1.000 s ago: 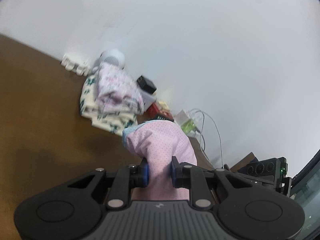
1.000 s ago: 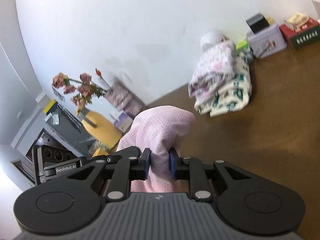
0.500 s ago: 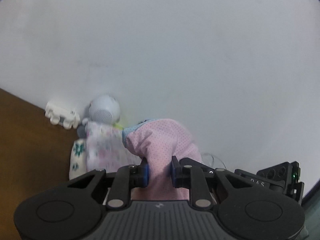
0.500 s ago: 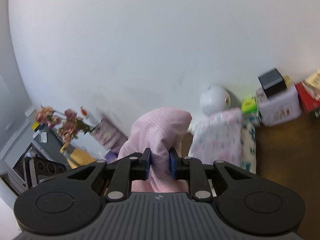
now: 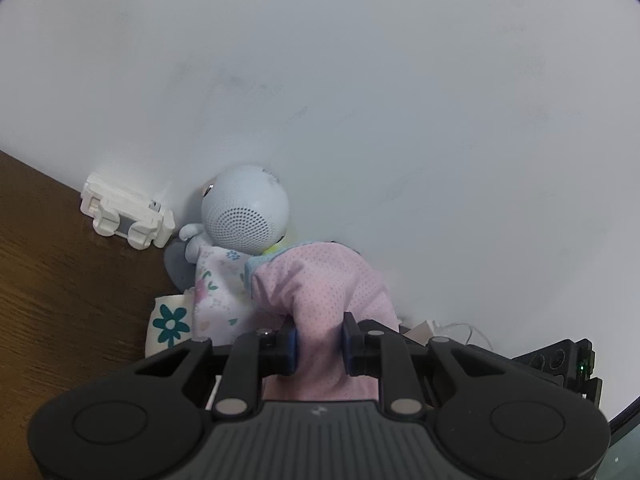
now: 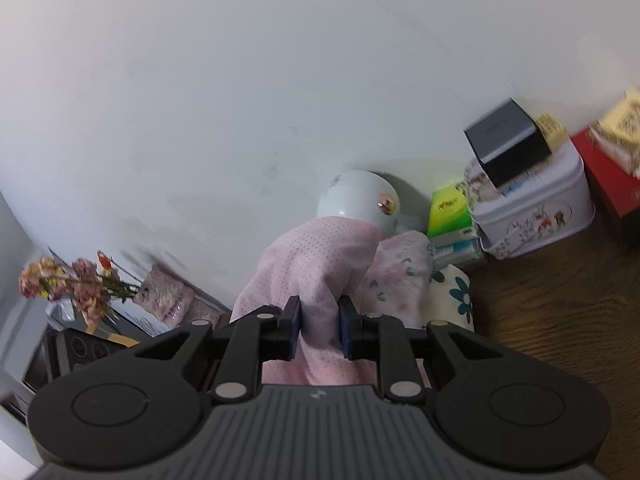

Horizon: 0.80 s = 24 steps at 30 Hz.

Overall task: Fold clothes
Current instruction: 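Lower the pink bundle onto the clothes stack with both grippers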

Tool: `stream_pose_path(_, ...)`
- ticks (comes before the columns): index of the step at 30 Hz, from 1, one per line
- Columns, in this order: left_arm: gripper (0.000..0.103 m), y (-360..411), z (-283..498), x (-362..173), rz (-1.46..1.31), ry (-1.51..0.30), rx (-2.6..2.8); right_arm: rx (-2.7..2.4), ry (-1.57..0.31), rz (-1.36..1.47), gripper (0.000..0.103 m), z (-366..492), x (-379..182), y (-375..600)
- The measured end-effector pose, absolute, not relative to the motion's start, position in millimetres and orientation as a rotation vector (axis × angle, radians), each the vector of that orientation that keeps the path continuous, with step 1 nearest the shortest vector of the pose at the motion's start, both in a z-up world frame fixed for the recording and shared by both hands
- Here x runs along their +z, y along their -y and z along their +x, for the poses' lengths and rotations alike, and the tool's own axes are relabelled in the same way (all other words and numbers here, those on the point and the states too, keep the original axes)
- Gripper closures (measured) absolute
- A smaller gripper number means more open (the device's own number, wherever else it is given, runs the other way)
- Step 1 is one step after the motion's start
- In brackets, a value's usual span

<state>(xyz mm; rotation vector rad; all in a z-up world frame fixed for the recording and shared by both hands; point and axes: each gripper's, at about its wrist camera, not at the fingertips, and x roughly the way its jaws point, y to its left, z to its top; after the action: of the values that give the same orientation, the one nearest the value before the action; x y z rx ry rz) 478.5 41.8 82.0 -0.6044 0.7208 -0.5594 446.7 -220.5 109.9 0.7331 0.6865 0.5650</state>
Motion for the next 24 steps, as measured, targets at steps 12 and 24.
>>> stream_pose_path(12,0.062,-54.4,478.2,75.0,-0.675,-0.697,-0.518,0.556,-0.667,0.781,0.062,449.0,98.9,220.5)
stream_pose_path(24,0.062,-34.6,444.7,126.5,-0.417,-0.428,-0.430,0.420,-0.489,0.572,0.051,424.4,140.7,219.8)
